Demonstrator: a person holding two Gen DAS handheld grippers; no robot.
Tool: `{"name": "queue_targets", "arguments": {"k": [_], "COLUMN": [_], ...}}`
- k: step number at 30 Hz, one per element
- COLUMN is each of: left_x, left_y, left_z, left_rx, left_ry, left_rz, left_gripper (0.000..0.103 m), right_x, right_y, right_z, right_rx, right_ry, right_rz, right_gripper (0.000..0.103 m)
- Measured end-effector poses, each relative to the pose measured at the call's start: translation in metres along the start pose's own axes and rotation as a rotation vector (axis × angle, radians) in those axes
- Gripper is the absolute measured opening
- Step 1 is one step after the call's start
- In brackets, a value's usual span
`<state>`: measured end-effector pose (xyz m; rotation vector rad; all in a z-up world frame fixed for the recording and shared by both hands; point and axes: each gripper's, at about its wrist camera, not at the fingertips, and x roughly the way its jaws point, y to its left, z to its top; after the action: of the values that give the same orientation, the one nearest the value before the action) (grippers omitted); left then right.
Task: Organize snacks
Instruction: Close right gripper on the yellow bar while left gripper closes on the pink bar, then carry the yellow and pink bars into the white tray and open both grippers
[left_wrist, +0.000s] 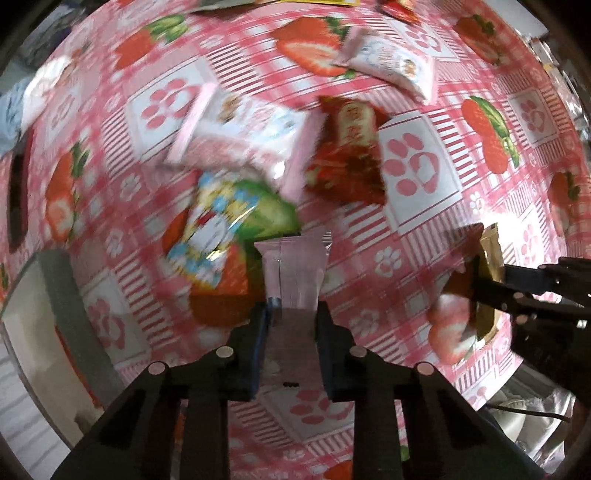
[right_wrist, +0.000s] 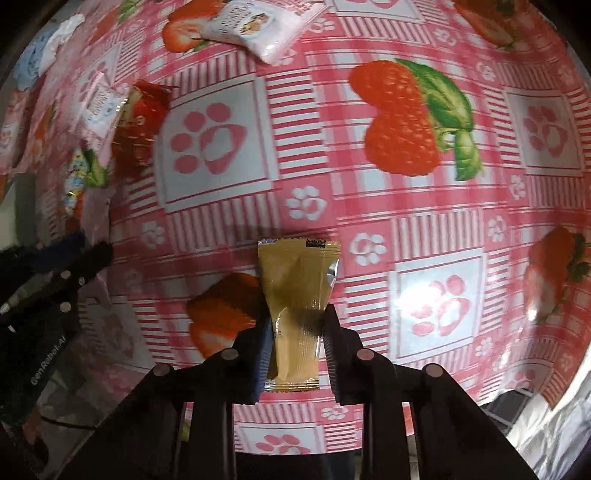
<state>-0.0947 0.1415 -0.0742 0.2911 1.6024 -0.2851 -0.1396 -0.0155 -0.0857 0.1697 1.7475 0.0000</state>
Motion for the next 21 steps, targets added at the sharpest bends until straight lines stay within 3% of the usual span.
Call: {"name": "queue_targets", "arguments": {"k": [3,7,21], "left_x": [-0.009,-0.025,-0.079], "left_y": [0.018,0.039,0.115], "left_z": [-0.014,-0.036,-0.086], "left_rx": [-0.048,-0.086,-0.274], "left_ry": [-0.008,-0.039,-0.156], "left_rz": [-0.033,-0.064,-0.062], "left_gripper": [0.028,0.028,0.028], "right_x": [-0.005,-0.014,-0.052], "right_y": [-0.002,0.001,0.081], "right_z": [0.001,-0.001,0.003], "right_rx": [0.051,0.06,-0.098], "right_ry": [0.005,0.009,-0.025], "right_rz": [0.094,0.152,0.152], "right_gripper": [0.027,0.027,0.027]}}
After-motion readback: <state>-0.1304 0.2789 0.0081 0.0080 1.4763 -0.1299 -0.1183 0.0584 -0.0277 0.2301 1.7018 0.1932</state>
